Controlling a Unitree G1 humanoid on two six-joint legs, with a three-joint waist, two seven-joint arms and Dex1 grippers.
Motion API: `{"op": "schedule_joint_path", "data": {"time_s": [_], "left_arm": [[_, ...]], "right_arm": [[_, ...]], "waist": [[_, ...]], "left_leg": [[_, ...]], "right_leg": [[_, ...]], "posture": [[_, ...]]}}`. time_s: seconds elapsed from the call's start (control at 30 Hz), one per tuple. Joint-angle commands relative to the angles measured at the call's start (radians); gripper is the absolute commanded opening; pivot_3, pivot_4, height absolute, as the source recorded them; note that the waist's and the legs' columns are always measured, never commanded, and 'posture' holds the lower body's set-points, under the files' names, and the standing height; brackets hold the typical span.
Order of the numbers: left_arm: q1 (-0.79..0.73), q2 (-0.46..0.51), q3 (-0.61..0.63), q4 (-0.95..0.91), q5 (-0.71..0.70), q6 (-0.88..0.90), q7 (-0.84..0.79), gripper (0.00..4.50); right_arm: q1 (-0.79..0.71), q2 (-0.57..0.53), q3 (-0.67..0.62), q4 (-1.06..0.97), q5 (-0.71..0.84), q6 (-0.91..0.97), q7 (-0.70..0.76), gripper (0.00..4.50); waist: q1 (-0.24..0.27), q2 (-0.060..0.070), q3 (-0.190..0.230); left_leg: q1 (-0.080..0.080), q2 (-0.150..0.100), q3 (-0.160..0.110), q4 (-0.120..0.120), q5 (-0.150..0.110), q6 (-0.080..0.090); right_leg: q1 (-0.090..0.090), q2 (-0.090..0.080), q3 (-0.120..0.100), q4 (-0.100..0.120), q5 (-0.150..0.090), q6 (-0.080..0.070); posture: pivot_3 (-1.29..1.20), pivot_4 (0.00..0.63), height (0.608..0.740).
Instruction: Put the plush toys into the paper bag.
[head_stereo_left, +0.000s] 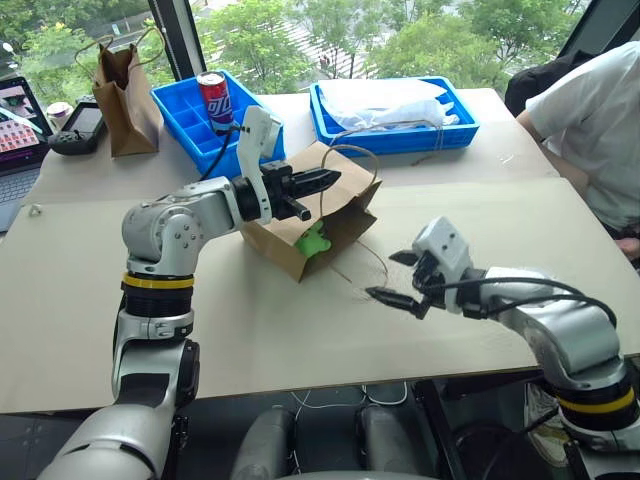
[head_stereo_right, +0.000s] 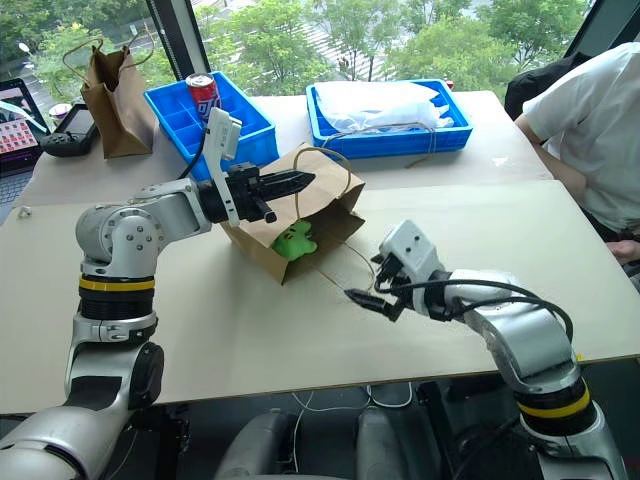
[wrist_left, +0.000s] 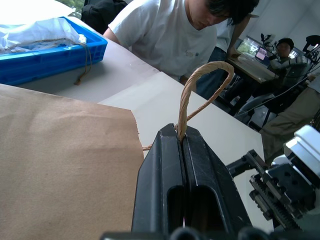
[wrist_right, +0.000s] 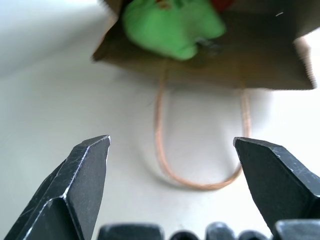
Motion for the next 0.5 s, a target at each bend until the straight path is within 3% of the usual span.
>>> {"op": "schedule_joint_path", "data": {"time_s": [0.03, 0.43, 0.5], "left_arm": [[-0.038, 0.014, 0.011, -0.021, -0.004, -0.018, -0.013, 0.0], [-0.05, 0.03, 0.009, -0.022, -0.006, -0.007, -0.02, 0.0], [-0.051, 0.03, 0.008, -0.02, -0.004, -0.009, -0.019, 0.0]], "right_arm": [[-0.012, -0.012, 0.054, -0.043, -0.041, -0.042, -0.009, 4.4], [-0.099, 0.093, 0.207, 0.243, -0.235, -0.191, -0.068, 4.4], [-0.109, 0.13, 0.197, 0.28, -0.224, -0.203, -0.065, 3.89]], "waist": [[0.0, 0.0, 0.0], [0.002, 0.0, 0.0], [0.001, 0.0, 0.0]], "left_leg": [[0.0, 0.0, 0.0, 0.0, 0.0, 0.0], [0.0, 0.0, 0.0, 0.001, 0.0, 0.001], [0.0, 0.0, 0.0, 0.001, 0.0, 0.001]], "right_leg": [[0.0, 0.0, 0.0, 0.0, 0.0, 0.0], [0.001, 0.0, 0.0, 0.0, 0.0, 0.0], [0.001, 0.0, 0.0, 0.0, 0.0, 0.0]], "posture": [[0.0, 0.15, 0.74], [0.0, 0.15, 0.74], [0.0, 0.15, 0.74]]}}
